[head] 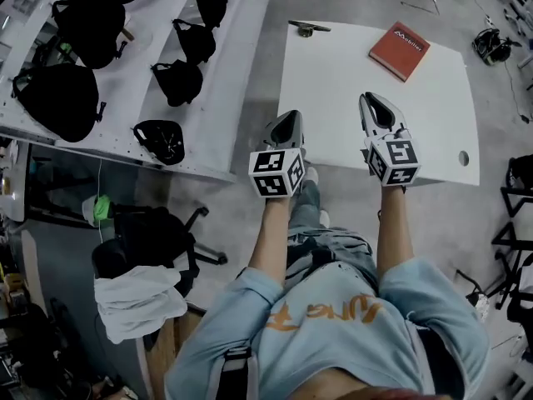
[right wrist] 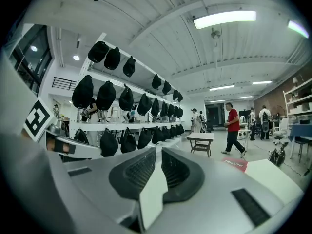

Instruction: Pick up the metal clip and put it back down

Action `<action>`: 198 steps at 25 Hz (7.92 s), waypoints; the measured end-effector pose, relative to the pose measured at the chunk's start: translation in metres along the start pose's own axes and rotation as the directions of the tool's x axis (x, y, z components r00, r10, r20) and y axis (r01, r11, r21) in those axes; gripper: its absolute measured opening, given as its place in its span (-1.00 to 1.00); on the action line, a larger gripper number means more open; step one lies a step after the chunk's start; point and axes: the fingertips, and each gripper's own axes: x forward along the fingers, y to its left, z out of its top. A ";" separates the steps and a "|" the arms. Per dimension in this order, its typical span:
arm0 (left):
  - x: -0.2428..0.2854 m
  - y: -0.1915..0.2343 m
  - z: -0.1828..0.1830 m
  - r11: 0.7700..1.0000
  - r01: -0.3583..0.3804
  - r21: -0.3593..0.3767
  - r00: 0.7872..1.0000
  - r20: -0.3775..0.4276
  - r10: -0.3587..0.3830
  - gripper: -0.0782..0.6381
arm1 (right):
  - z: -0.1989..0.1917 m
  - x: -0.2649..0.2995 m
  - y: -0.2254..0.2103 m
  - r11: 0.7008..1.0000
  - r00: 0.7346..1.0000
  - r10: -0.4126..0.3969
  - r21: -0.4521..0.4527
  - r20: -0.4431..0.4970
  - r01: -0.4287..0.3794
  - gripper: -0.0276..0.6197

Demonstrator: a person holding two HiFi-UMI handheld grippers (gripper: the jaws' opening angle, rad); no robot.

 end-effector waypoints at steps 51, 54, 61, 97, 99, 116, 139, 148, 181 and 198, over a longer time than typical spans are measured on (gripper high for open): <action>0.262 0.171 -0.036 0.971 -0.066 -0.230 0.989 -0.147 0.033 -0.72 | -0.135 0.379 -0.055 0.949 0.891 0.165 -0.180 -0.423 -0.261 -0.17; 0.273 0.173 -0.037 0.970 -0.066 -0.234 0.988 -0.154 0.030 -0.72 | -0.138 0.397 -0.058 0.939 0.888 0.153 -0.216 -0.433 -0.267 -0.17; 0.294 0.178 -0.037 0.966 -0.053 -0.253 0.987 -0.158 0.013 -0.72 | -0.146 0.436 -0.068 0.903 0.878 0.114 -0.319 -0.465 -0.287 -0.17; 0.329 0.205 -0.051 0.952 -0.035 -0.306 0.992 -0.122 -0.003 -0.72 | -0.159 0.475 -0.076 0.738 0.863 -0.009 -0.585 -0.506 -0.335 -0.83; 0.325 0.203 -0.049 0.955 -0.038 -0.294 0.992 -0.125 0.002 -0.72 | -0.156 0.469 -0.076 0.760 0.866 -0.002 -0.564 -0.499 -0.323 -0.83; 0.284 0.154 -0.030 0.956 -0.151 -0.253 0.988 -0.066 0.138 -0.72 | -0.105 0.360 -0.103 0.925 0.940 0.084 -0.325 -0.330 -0.197 -0.83; 0.349 -0.101 0.006 0.983 0.168 -0.076 0.984 -0.054 -0.172 -0.72 | -0.062 0.168 -0.302 0.967 0.962 -0.166 -0.226 -0.214 0.117 -0.83; 0.388 -0.202 -0.014 0.955 0.296 0.020 0.948 -0.128 -0.291 -0.72 | -0.079 0.103 -0.390 0.952 0.934 -0.279 -0.190 -0.224 0.239 -0.83; 0.573 -0.381 -0.093 0.921 0.383 0.073 0.882 -0.324 -0.342 -0.72 | -0.185 0.088 -0.669 0.909 0.843 -0.342 -0.375 -0.416 0.183 -0.83; 0.571 -0.376 -0.103 0.937 0.345 0.062 0.882 -0.363 -0.301 -0.72 | -0.208 0.107 -0.656 0.824 0.828 -0.335 -0.565 -0.449 0.027 -0.82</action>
